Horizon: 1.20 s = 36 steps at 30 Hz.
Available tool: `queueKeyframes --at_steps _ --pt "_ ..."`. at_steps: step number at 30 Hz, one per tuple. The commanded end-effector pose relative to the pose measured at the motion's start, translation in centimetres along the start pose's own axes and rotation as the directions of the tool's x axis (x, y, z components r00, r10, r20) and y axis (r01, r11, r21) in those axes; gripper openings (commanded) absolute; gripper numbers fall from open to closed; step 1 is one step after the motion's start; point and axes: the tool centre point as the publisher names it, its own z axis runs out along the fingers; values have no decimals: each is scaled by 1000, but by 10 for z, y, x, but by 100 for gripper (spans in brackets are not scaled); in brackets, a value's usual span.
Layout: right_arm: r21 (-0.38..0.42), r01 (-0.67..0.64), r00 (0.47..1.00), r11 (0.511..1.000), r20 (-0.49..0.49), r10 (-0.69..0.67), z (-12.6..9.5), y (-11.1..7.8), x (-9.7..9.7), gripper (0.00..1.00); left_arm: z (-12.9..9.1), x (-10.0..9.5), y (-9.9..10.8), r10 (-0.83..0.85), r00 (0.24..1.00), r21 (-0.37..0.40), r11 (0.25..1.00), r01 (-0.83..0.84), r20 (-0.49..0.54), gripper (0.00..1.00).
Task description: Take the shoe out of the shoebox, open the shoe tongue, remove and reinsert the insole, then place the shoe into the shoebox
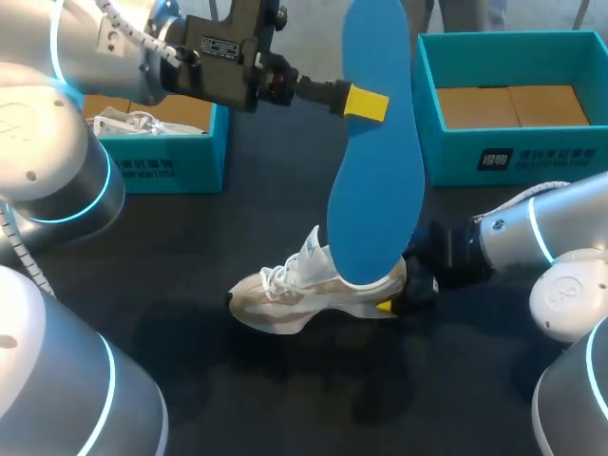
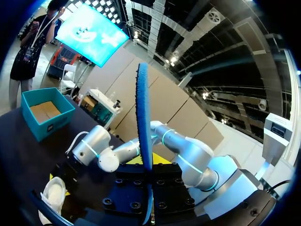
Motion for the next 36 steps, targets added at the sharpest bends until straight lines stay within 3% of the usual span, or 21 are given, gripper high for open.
queueKeyframes --at_steps 1,9,20,36 --pt "32 -3 1000 999 12 3 -11 7 5 100 0 -1 1 1 1000 3 1000 -1 -3 0" --pt "98 0 1000 995 29 -2 -24 10 7 100 0 -1 1 1 1000 3 1000 -1 -3 0" --pt "135 -8 998 991 65 -1 -37 14 1 100 -5 26 -4 -13 1000 25 1000 13 -23 0" --pt "309 9 993 951 106 -44 -61 39 0 100 -3 43 8 -57 997 25 998 59 -50 0"
